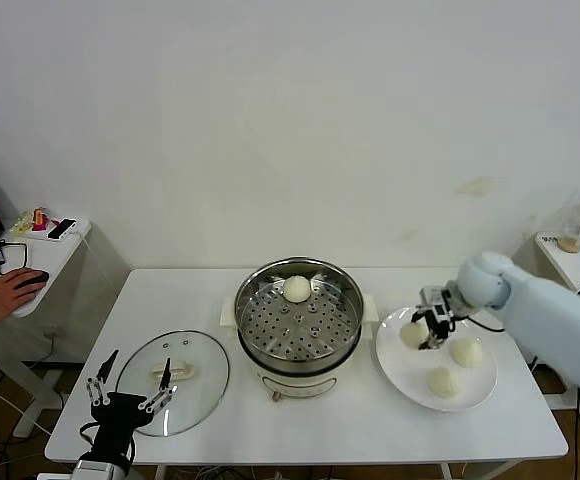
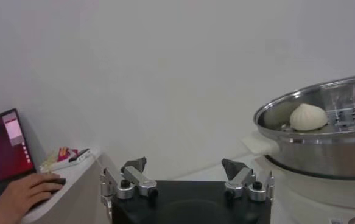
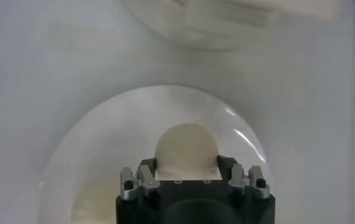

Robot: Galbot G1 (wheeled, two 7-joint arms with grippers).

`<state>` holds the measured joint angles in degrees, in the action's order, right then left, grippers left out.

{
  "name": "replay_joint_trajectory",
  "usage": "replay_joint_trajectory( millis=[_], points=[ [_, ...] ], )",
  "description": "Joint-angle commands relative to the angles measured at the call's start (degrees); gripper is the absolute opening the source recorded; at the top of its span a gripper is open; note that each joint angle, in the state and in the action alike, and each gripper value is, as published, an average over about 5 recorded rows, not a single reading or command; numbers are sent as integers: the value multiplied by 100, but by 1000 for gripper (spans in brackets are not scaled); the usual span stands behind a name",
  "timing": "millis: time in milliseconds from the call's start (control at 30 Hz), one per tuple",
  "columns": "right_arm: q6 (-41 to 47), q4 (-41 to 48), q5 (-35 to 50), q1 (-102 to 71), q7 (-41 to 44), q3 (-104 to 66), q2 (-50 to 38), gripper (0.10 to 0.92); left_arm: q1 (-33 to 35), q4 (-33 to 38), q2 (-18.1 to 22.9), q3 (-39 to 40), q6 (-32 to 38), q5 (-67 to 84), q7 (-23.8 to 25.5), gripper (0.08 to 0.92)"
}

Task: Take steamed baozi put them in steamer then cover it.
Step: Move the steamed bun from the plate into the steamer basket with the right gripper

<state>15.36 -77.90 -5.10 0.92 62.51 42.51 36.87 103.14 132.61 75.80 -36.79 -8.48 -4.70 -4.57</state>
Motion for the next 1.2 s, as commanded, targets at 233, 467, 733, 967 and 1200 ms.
replay_joint_trajectory(
  millis=[233, 467, 733, 967, 1200],
  points=[
    [549, -935, 1921, 3529, -239, 1968, 276, 636, -68, -28, -44, 51, -2, 18, 3, 823],
    [1244, -1188, 2794, 3408, -782, 2197, 1254, 644, -134, -101, -67, 46, -2, 36, 2, 823],
    [1839, -376, 3313, 2818, -1273, 2253, 2809, 647, -197, -147, -75, -107, -8, 121, 6, 823],
    [2269, 147, 3464, 2511, -1561, 2572, 3505, 650, -241, -140, -54, -228, -5, 193, 7, 823],
    [2387, 365, 3445, 2247, -1694, 2678, 3646, 653, -306, -191, -44, -222, 0, 204, 6, 823]
  ],
)
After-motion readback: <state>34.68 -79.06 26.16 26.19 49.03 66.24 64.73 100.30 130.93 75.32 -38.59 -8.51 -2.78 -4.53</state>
